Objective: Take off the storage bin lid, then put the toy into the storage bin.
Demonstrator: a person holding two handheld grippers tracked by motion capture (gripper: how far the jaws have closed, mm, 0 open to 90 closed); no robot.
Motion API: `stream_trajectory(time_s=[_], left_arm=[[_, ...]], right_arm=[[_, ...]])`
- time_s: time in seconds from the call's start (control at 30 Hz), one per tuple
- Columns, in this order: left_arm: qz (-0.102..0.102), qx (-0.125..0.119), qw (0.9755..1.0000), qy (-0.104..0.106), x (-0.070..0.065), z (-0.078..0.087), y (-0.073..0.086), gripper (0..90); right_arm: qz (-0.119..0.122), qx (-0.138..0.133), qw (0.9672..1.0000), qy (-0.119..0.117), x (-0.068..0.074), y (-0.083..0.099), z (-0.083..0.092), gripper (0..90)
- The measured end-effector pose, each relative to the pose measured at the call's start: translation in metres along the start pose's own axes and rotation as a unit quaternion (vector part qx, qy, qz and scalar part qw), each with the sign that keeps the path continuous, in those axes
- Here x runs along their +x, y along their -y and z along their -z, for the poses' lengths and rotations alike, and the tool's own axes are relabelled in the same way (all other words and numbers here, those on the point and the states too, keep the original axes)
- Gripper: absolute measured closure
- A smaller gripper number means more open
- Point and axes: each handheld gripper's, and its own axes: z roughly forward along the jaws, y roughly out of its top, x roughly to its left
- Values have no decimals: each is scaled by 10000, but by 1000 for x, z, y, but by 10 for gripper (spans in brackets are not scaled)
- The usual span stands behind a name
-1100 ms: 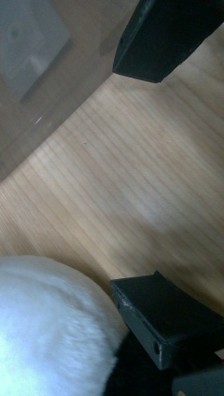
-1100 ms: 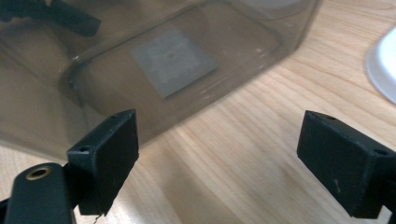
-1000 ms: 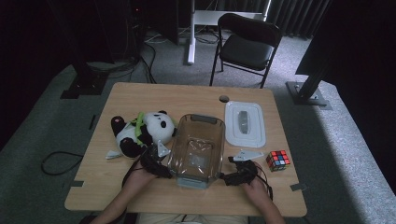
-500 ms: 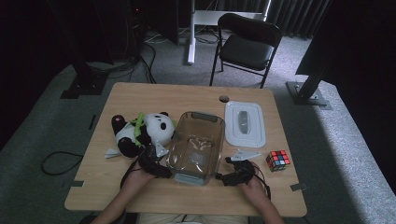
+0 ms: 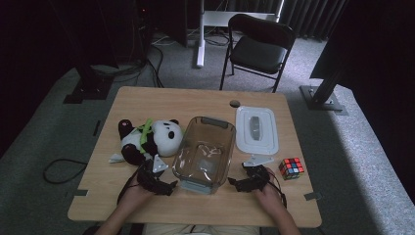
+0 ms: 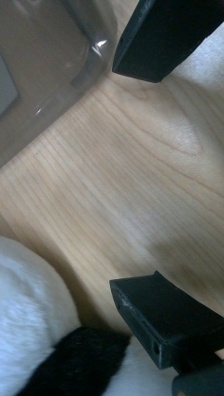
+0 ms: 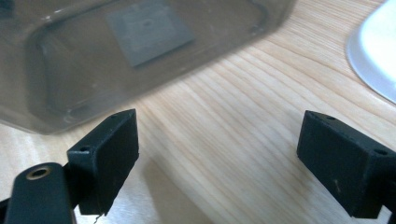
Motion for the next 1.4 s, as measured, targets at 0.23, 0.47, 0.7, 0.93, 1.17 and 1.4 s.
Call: stream_trajectory(time_s=[0.23,0.47,0.7,0.93,1.17,1.4], left_arm=[[55,-34,10000,53,3,2,4,15],[-392,16,9992,-38,2,5,9,15],[-282,139,9992,230,7,12,14,15],[-157,293,9983,480,15,23,16,15],[-50,270,9982,532,20,37,15,15],[-81,176,9987,482,21,51,6,15]], right_arm=[[287,195,9986,406,4,0,-4,122],[99,184,9981,578,5,1,-3,124],[35,187,9976,661,4,-1,-5,118],[68,185,9978,640,4,0,-4,118],[105,185,9980,596,3,0,-4,118],[144,190,9982,557,2,1,-3,119]])
